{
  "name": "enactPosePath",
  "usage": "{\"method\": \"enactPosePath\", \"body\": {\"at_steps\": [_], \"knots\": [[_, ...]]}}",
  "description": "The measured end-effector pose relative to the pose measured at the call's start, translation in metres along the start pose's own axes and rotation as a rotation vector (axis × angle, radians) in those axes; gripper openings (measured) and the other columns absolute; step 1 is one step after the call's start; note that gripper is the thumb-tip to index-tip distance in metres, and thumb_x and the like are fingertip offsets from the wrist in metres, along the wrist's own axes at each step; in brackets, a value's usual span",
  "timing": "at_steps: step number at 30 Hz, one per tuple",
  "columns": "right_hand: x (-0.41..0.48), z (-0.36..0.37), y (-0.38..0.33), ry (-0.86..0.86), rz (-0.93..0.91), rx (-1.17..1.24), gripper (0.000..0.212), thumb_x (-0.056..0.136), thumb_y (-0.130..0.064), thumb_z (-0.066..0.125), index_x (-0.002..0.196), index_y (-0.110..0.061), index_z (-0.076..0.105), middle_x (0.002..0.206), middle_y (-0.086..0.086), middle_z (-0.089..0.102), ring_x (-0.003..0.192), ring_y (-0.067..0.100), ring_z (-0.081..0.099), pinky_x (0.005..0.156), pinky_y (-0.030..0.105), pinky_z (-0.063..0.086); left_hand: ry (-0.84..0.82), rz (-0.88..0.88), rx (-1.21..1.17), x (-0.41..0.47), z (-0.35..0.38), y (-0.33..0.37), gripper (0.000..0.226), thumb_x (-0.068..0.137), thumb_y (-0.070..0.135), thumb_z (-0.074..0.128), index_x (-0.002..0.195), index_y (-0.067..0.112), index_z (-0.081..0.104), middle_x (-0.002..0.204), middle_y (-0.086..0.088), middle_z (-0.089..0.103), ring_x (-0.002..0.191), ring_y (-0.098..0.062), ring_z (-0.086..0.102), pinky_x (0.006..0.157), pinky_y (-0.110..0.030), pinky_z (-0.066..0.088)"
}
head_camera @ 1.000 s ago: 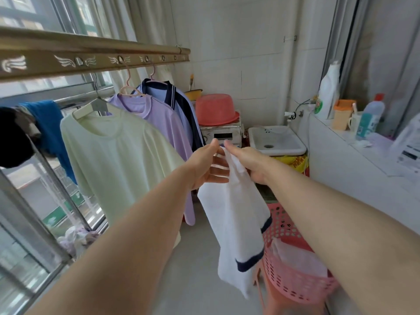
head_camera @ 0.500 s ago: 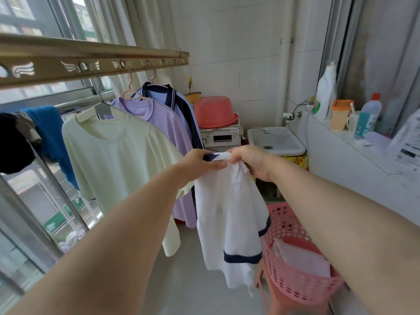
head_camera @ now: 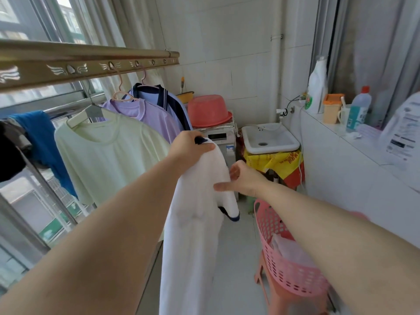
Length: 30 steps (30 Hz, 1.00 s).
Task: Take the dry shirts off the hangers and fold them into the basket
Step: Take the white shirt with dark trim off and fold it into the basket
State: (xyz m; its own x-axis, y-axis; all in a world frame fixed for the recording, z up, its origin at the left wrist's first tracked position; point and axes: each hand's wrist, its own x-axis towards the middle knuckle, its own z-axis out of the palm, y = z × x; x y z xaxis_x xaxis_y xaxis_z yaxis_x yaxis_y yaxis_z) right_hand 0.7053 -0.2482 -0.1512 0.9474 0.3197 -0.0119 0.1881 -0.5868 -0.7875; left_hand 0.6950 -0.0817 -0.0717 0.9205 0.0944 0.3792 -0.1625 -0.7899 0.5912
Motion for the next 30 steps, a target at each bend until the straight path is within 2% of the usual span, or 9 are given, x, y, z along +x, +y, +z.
{"method": "enactPosePath", "body": {"at_steps": [4, 8, 12, 14, 16, 18, 22, 25, 30], "knots": [[-0.001, 0.011, -0.004, -0.109, -0.065, -0.189, 0.013, 0.084, -0.018, 0.062, 0.095, -0.021, 0.066, 0.087, -0.010, 0.060, 0.088, 0.012, 0.059, 0.073, 0.023, 0.045, -0.034, 0.041, 0.025, -0.001, -0.009, 0.003, 0.021, 0.083, 0.024, 0.070, 0.093, 0.005, 0.067, 0.086, -0.009, 0.063, 0.080, -0.020, 0.054, 0.074, -0.030, 0.043], [-0.003, 0.010, -0.005, -0.243, 0.027, -0.189, 0.010, 0.082, -0.022, 0.067, 0.089, -0.023, 0.061, 0.087, -0.010, 0.054, 0.095, 0.014, 0.053, 0.085, 0.026, 0.045, -0.069, -0.008, -0.073, 0.000, -0.028, -0.004, 0.013, 0.082, 0.020, 0.073, 0.087, 0.013, 0.064, 0.071, 0.006, 0.054, 0.068, -0.012, 0.051, 0.064, -0.023, 0.041], [0.000, 0.016, -0.009, -0.097, 0.031, -0.132, 0.080, 0.062, -0.050, 0.082, 0.122, -0.020, 0.039, 0.109, -0.008, 0.046, 0.108, 0.017, 0.050, 0.091, 0.035, 0.047, -0.087, -0.040, -0.116, -0.005, -0.036, -0.008, 0.013, 0.082, 0.017, 0.073, 0.087, 0.010, 0.065, 0.066, 0.004, 0.052, 0.060, -0.009, 0.048, 0.055, -0.018, 0.039], [0.002, 0.022, -0.012, -0.046, -0.049, -0.141, 0.039, 0.079, -0.034, 0.072, 0.108, -0.020, 0.050, 0.100, -0.007, 0.053, 0.103, 0.020, 0.056, 0.081, 0.031, 0.048, -0.067, -0.045, -0.096, -0.006, -0.037, -0.009, 0.011, 0.082, 0.017, 0.073, 0.086, 0.012, 0.064, 0.066, 0.005, 0.053, 0.059, -0.008, 0.048, 0.054, -0.018, 0.038], [0.001, 0.023, -0.017, -0.281, -0.024, -0.125, 0.015, 0.085, -0.016, 0.061, 0.099, -0.021, 0.060, 0.098, -0.001, 0.063, 0.098, 0.022, 0.060, 0.077, 0.029, 0.051, -0.088, -0.049, -0.059, -0.010, -0.039, -0.010, 0.012, 0.081, 0.017, 0.074, 0.083, 0.013, 0.062, 0.065, 0.005, 0.052, 0.060, -0.010, 0.047, 0.055, -0.018, 0.037], [0.001, 0.025, -0.016, -0.506, 0.045, -0.094, 0.029, 0.084, -0.011, 0.062, 0.113, -0.016, 0.062, 0.110, 0.005, 0.065, 0.102, 0.023, 0.062, 0.081, 0.030, 0.053, -0.193, -0.094, -0.053, -0.015, -0.043, -0.012, 0.013, 0.081, 0.017, 0.075, 0.085, 0.014, 0.063, 0.069, 0.004, 0.056, 0.064, -0.011, 0.053, 0.059, -0.018, 0.042], [0.005, 0.017, -0.014, -0.206, -0.064, -0.296, 0.040, 0.081, -0.020, 0.068, 0.120, -0.013, 0.061, 0.131, 0.004, 0.052, 0.127, 0.024, 0.046, 0.102, 0.034, 0.038, -0.480, -0.273, -0.301, -0.026, -0.054, -0.013, 0.012, 0.082, 0.014, 0.072, 0.093, 0.017, 0.069, 0.090, -0.007, 0.070, 0.083, -0.024, 0.067, 0.077, -0.033, 0.057], [0.007, 0.020, -0.012, -0.337, -0.052, -0.144, 0.081, 0.069, -0.022, 0.080, 0.142, -0.021, 0.044, 0.136, -0.005, 0.053, 0.129, 0.019, 0.046, 0.112, 0.037, 0.033, -0.568, -0.309, -0.380, -0.027, -0.061, -0.016, 0.011, 0.083, 0.010, 0.069, 0.091, 0.017, 0.070, 0.085, -0.005, 0.073, 0.079, -0.021, 0.069, 0.073, -0.032, 0.059], [0.010, 0.036, -0.015, -0.397, -0.062, -0.120, 0.033, 0.073, -0.020, 0.078, 0.105, -0.016, 0.072, 0.101, -0.004, 0.069, 0.101, 0.015, 0.062, 0.098, 0.032, 0.046, -0.621, -0.329, -0.411, -0.024, -0.068, -0.029, 0.013, 0.072, 0.014, 0.078, 0.083, 0.018, 0.072, 0.087, -0.008, 0.071, 0.082, -0.024, 0.068, 0.083, -0.039, 0.055]]}}
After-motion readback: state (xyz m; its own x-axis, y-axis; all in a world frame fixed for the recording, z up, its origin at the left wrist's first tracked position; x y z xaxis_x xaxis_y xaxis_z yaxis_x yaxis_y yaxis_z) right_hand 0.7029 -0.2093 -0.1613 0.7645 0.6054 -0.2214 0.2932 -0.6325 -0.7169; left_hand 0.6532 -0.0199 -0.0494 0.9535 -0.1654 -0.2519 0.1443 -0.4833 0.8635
